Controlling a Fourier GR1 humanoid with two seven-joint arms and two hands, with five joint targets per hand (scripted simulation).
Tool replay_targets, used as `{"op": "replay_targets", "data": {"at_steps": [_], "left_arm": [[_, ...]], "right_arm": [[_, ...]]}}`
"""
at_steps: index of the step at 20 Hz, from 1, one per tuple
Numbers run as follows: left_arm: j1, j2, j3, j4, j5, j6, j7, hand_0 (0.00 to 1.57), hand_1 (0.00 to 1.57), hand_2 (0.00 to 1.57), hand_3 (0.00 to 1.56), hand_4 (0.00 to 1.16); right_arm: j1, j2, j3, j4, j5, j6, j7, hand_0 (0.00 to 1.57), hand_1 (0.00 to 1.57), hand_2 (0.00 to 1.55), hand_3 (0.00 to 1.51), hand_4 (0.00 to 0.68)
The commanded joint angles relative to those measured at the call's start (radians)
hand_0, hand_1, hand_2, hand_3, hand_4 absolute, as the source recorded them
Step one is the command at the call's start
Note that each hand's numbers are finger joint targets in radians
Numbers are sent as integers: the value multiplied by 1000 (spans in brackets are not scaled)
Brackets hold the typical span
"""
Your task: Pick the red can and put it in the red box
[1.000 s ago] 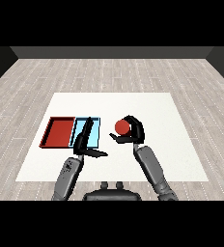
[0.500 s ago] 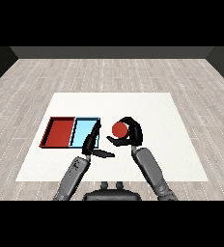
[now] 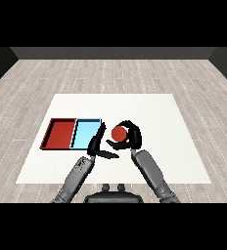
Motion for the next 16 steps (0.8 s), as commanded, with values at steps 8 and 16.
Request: {"op": "replay_targets", "data": {"at_steps": [8,16], "left_arm": [[-89,-1,-64,136,109,58,-59,0,0,0,0,0],[-51,-1,-60,101,107,6,-53,0,0,0,0,0]], "right_arm": [[5,0,1,-2,-43,48,-21,1454,1454,1442,1394,666],[-3,0,120,-60,-85,-60,14,1515,1515,1457,1416,660]]}}
